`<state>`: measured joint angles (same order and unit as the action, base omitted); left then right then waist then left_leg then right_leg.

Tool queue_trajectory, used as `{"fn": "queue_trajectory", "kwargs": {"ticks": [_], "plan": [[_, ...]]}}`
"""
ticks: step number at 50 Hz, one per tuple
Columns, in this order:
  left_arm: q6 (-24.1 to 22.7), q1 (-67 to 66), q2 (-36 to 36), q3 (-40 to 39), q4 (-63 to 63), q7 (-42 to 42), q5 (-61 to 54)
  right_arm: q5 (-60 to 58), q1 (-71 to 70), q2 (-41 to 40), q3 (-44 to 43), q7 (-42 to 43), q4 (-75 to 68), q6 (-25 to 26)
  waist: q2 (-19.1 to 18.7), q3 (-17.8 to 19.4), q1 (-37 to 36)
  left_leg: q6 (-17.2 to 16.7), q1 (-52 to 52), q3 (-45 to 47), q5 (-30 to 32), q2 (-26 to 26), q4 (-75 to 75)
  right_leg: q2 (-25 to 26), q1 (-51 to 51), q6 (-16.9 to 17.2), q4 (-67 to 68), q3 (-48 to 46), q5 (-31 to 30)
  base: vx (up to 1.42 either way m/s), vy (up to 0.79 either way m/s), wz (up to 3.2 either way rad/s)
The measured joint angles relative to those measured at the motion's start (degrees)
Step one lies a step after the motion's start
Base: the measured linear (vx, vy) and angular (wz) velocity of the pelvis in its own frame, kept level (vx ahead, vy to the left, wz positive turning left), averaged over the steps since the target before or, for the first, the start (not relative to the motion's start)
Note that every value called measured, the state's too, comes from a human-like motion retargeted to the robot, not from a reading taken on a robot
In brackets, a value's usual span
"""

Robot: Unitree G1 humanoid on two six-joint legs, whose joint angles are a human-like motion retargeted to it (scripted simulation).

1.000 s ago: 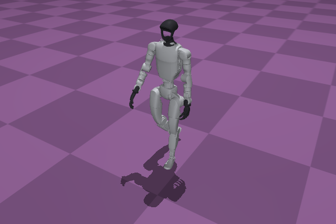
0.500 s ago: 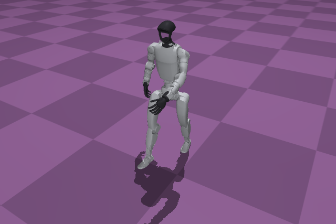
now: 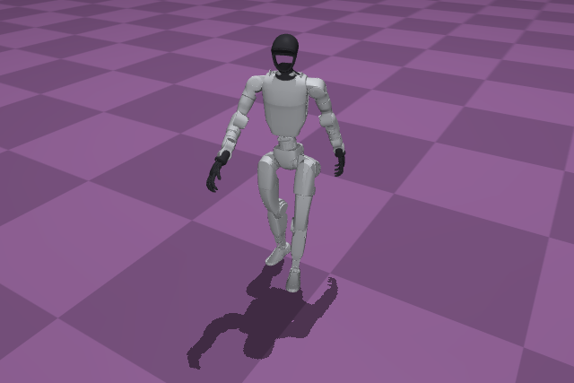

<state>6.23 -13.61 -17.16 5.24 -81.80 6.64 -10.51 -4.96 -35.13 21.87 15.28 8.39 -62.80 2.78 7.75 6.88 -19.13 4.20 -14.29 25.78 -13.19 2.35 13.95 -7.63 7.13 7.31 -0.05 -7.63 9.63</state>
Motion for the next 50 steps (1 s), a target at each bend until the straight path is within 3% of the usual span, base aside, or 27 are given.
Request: {"fn": "queue_trajectory", "kwargs": {"ticks": [5, 7, 10, 13, 18, 20, 23, 27, 30, 33, 37, 39, 41, 44, 50], "plan": [[0.16, -4.16, 0.85, -5.46, 0.38, 0.83, -1.31, -1.15, 0.13, -0.12, -1.32, -1.34, 2.34, -0.91, -3.87, 0.07, 0.58, -7.25, 4.77, 18.09, 2.90, -1.76, -17.55, 5.59, 5.95, 0.44, 0.00, -2.65, 1.82, 0.57, 0.09, 0.40], [0.96, -3.52, 1.33, -6.38, -0.61, 1.88, 0.49, -2.48, 1.84, -0.77, -1.37, -2.86, 2.16, -0.78, -4.15, -0.53, 1.82, -8.27, 5.75, 19.78, 2.94, -1.33, -18.95, 6.29, 7.18, 0.11, 1.27, -3.75, 1.91, 0.59, 0.11, 0.76], [1.37, -0.50, 1.62, -5.99, -1.85, 4.14, 4.38, -5.15, 6.11, -2.02, -1.12, -5.69, 1.02, -0.91, -4.47, -1.54, 3.90, -8.31, 8.08, 16.74, 1.85, -0.99, -18.95, 6.75, 8.09, -0.88, 5.69, -5.64, 0.12, 0.62, 0.13, 0.90], [-0.56, 4.37, 1.24, -3.43, -1.24, 6.99, 9.48, -8.10, 12.53, -3.41, -0.33, -8.78, -1.18, -2.08, -6.03, -2.59, 5.64, -8.65, 11.95, 12.08, -0.44, -2.10, -18.65, 6.96, 6.05, -1.98, 17.71, -8.20, -6.14, 0.64, 0.15, 1.01], [-2.84, 16.57, -0.34, 1.48, 4.62, 7.28, 14.49, -12.46, 24.03, -5.24, -0.26, -12.04, -5.97, -1.25, -7.66, -5.25, 8.93, -8.26, 13.99, 3.49, -4.37, -3.64, -15.59, 5.14, -8.66, -1.99, 47.69, -7.71, -17.50, 0.57, 0.13, 1.38], [-2.41, 22.69, -0.66, 2.72, 7.74, 5.79, 15.14, -13.44, 28.07, -5.67, -1.04, -12.75, -7.88, 0.14, -8.10, -5.34, 10.90, -8.23, 14.68, -0.67, -5.51, -3.44, -14.35, 4.63, -14.09, -2.45, 55.35, -6.36, -17.56, 0.51, 0.08, 1.85], [-2.09, 31.61, -0.47, 4.74, 12.45, 4.10, 15.44, -13.54, 33.38, -6.07, -1.75, -14.11, -10.62, 1.50, -9.19, -4.81, 14.63, -8.50, 16.37, -7.26, -6.98, -3.20, -12.70, 4.16, -19.57, -4.84, 58.96, -4.32, -12.99, 0.48, 0.04, 2.04], [-3.15, 41.94, 0.16, 8.40, 18.93, 3.71, 14.67, -11.70, 38.44, -5.99, -1.63, -16.71, -13.36, 1.77, -10.64, -3.74, 20.26, -8.66, 18.90, -15.96, -8.37, -2.93, -11.32, 2.04, -23.33, -8.60, 52.84, -3.54, -6.65, 0.45, -0.01, 2.08], [-4.80, 47.47, 0.27, 11.52, 24.22, 4.04, 12.42, -9.47, 40.72, -5.56, -1.21, -18.35, -14.48, 1.55, -11.17, -2.84, 24.16, -8.85, 21.01, -21.82, -9.02, -2.57, -11.04, 1.51, -23.76, -9.17, 40.41, -1.87, -4.32, 0.42, -0.09, 1.90], [-6.61, 50.56, 0.08, 14.33, 29.58, 3.57, 7.72, -7.76, 41.74, -4.97, -1.22, -18.60, -14.81, 1.84, -9.87, -1.80, 27.32, -9.01, 23.68, -27.10, -9.77, -0.56, -11.04, 1.79, -21.11, -6.00, 20.44, 5.14, -7.81, 0.44, -0.15, 1.69], [-8.10, 51.77, -0.27, 16.35, 34.52, 1.47, 3.36, -9.88, 40.55, -4.79, -2.26, -17.81, -14.80, 3.35, -6.14, 0.82, 29.70, -8.78, 29.24, -32.90, -11.61, 2.90, -11.14, -0.22, -16.82, 2.35, -0.42, 17.22, -12.53, 0.48, -0.21, 1.23], [-8.70, 50.55, -0.09, 16.68, 35.22, 1.18, 3.65, -11.28, 39.51, -4.80, -2.72, -17.23, -14.63, 3.48, -5.34, 1.09, 29.34, -8.62, 31.02, -34.28, -12.23, 3.36, -11.01, -0.72, -16.79, 5.57, -3.62, 18.39, -14.02, 0.47, -0.23, 0.55], [-8.83, 48.82, 0.36, 16.81, 34.66, 0.95, 3.77, -11.51, 37.54, -4.52, -3.33, -15.97, -14.67, 3.71, -5.14, 1.09, 28.33, -8.23, 32.05, -35.24, -12.36, 3.62, -10.58, -1.12, -16.41, 6.67, -4.62, 17.24, -16.95, 0.46, -0.23, 0.33], [-8.37, 45.06, 1.39, 17.02, 30.82, 0.04, 4.71, -9.70, 33.84, -4.21, -3.92, -12.63, -15.12, 3.78, -5.24, 0.63, 26.25, -7.31, 32.74, -36.77, -11.32, 3.83, -9.06, -1.63, -14.62, 5.06, -4.70, 14.97, -18.45, 0.46, -0.24, 0.28], [-6.24, 34.76, 4.48, 14.78, 13.29, -2.22, 10.07, -3.01, 25.32, -5.03, -2.34, -5.02, -17.15, 1.96, -2.68, -0.75, 21.16, -5.69, 27.16, -36.46, -3.20, 6.85, 5.77, -5.00, -9.78, 2.99, -3.17, 11.88, -11.19, 0.45, -0.27, 0.45]]}}
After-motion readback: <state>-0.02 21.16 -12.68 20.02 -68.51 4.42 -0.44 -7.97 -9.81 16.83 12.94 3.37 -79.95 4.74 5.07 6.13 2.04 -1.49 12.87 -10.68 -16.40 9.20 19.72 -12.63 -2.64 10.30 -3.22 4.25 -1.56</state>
